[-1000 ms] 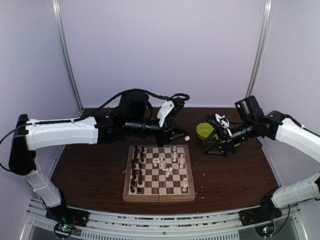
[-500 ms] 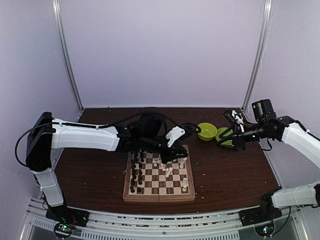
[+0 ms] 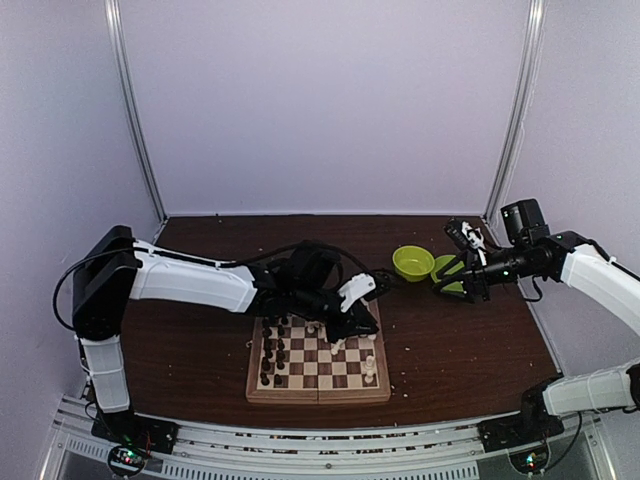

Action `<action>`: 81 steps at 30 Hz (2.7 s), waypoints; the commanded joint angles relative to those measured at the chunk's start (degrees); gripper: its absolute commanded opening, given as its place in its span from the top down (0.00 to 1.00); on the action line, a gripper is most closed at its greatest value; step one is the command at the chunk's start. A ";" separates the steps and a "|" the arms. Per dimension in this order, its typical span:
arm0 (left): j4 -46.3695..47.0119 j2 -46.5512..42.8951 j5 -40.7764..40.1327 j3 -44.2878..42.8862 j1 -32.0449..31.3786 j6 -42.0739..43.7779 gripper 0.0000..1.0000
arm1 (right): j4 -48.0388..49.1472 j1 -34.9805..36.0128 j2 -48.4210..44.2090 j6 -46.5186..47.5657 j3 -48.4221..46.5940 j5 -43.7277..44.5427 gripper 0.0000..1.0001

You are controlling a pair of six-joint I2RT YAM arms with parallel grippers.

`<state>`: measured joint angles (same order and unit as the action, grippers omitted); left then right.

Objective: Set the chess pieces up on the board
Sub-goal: Place the bishop on c1.

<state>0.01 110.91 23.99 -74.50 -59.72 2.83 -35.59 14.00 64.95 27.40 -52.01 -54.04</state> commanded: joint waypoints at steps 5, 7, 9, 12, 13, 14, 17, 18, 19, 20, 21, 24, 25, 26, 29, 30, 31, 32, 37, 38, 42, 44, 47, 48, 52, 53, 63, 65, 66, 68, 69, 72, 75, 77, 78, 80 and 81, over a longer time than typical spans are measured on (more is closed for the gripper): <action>3.03 2.81 2.74 1.37 -0.23 0.87 0.92 | -0.78 -0.29 0.53 1.08 -0.44 -1.32 0.49; 3.02 3.26 2.83 1.30 -0.22 0.86 0.92 | -0.81 -0.30 0.70 1.18 -0.42 -1.51 0.49; 2.87 3.69 2.84 0.82 -0.22 0.77 0.92 | -0.88 -0.29 0.84 1.17 -0.50 -1.60 0.49; 1.50 4.61 3.54 -0.42 -0.23 1.14 0.92 | -1.05 -0.31 0.90 1.34 -0.49 -1.77 0.49; 1.04 4.85 3.79 -0.79 -0.26 1.31 0.92 | -1.10 -0.29 0.80 1.34 -0.53 -1.72 0.49; 0.52 5.06 4.06 -1.13 -0.32 1.50 0.92 | -1.14 -0.29 0.75 1.43 -0.53 -1.69 0.49; -1.16 5.28 4.16 -1.70 -0.46 2.06 0.92 | -1.14 -0.29 0.71 1.43 -0.52 -1.68 0.49; -1.54 5.37 3.96 -1.70 -0.52 2.23 0.92 | -1.14 -0.29 0.71 1.55 -0.51 -1.68 0.49; -1.93 5.49 3.84 -1.70 -0.57 2.29 0.92 | -1.21 -0.29 0.71 1.60 -0.50 -1.68 0.49; -2.21 5.50 3.56 -1.78 -0.65 2.34 0.91 | -1.23 -0.33 0.66 1.66 -0.62 -1.70 0.49; -2.28 5.48 3.41 -1.78 -0.66 2.29 0.91 | -1.30 -0.29 0.72 1.69 -0.59 -1.76 0.49; -2.57 5.86 3.11 -2.15 -0.74 2.31 0.91 | -1.40 -0.27 0.70 1.86 -0.61 -1.85 0.49; -2.90 6.04 3.00 -2.52 -0.79 2.35 0.90 | -1.40 -0.29 0.77 1.87 -0.58 -1.86 0.49; -3.20 6.33 2.91 -2.88 -0.86 2.50 0.90 | -1.45 -0.31 0.79 1.87 -0.64 -1.90 0.49; -4.64 7.14 2.49 -4.21 -1.26 3.04 0.89 | -1.63 -0.29 0.88 2.08 -0.70 -1.86 0.49; -5.01 7.32 2.19 -4.51 -1.39 3.20 0.89 | -1.67 -0.35 0.90 2.05 -0.67 -1.86 0.49; -5.28 7.56 1.91 -4.79 -1.43 3.30 0.89 | -1.66 -0.30 0.88 2.05 -0.67 -1.93 0.49; -5.57 7.71 1.69 -5.04 -1.45 3.31 0.89 | -1.67 -0.29 0.93 2.12 -0.72 -1.94 0.49; -5.90 7.88 1.40 -5.31 -1.50 3.27 0.88 | -1.75 -0.29 0.88 2.22 -0.73 -1.94 0.49; -5.90 7.83 1.22 -5.31 -1.50 3.27 0.88 | -1.76 -0.29 0.95 2.28 -0.80 -1.94 0.49; -5.54 7.62 -0.12 -5.03 -1.54 2.62 0.89 | -2.00 -0.29 1.06 2.39 -0.75 -2.01 0.49; -5.30 7.51 -0.84 -4.79 -1.56 2.12 0.89 | -2.02 -0.33 1.06 2.48 -0.81 -2.08 0.49; -5.22 7.50 -1.63 -4.71 -1.49 1.78 0.89 | -2.19 -0.37 1.14 2.57 -0.85 -2.20 0.49; -5.01 7.42 -1.75 -4.54 -1.45 1.60 0.89 | -2.26 -0.30 1.15 2.65 -0.82 -2.15 0.49; -4.76 7.30 -1.49 -4.34 -1.47 1.84 0.89 | -2.37 -0.29 1.16 2.90 -0.89 -2.29 0.49; -4.76 7.35 -1.51 -4.34 -1.52 1.83 0.89 | -2.37 -0.29 1.15 2.92 -0.90 -2.28 0.49; -2.80 5.69 -1.32 -1.93 -1.54 1.89 0.89 | -2.69 -0.34 1.40 3.24 -0.96 -2.44 0.49; -2.57 5.43 -1.12 -1.59 -1.54 1.99 0.89 | -2.68 -0.31 1.34 3.28 -0.93 -2.47 0.49; -2.48 5.34 -1.06 -1.53 -1.54 2.04 0.89 | -2.72 -0.29 1.40 3.28 -0.98 -2.47 0.49; -2.40 5.28 -0.89 -1.33 -1.54 2.09 0.90 | -2.79 -0.29 1.54 3.34 -0.93 -2.47 0.49; -2.33 5.16 -0.89 -1.15 -1.54 2.03 0.90 | -2.87 -0.29 1.58 3.41 -0.92 -2.47 0.49; -1.65 4.62 -0.87 0.03 -1.54 1.95 0.90 | -2.97 -0.29 1.59 3.53 -1.00 -2.47 0.49; -0.96 4.07 -0.92 0.98 -1.54 1.82 0.90 | -2.99 -0.29 1.76 3.54 -1.07 -2.56 0.49; -0.35 3.75 -1.06 1.59 -1.56 1.74 0.90 | -3.07 -0.29 1.84 3.62 -1.08 -2.56 0.49; -0.32 3.72 -1.14 1.63 -1.54 1.74 0.89 | -3.12 -0.29 1.93 3.67 -1.10 -2.59 0.49; -0.34 3.87 -1.30 1.45 -1.54 1.61 0.86 | -3.27 -0.29 2.01 3.71 -1.14 -2.75 0.49; -0.55 3.96 -1.43 1.27 -1.54 1.65 0.85 | -3.30 -0.34 2.02 3.72 -1.14 -2.72 0.49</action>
<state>-1.30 116.14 23.16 -73.84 -60.99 4.75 -38.00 14.00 66.67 30.33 -52.03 -55.57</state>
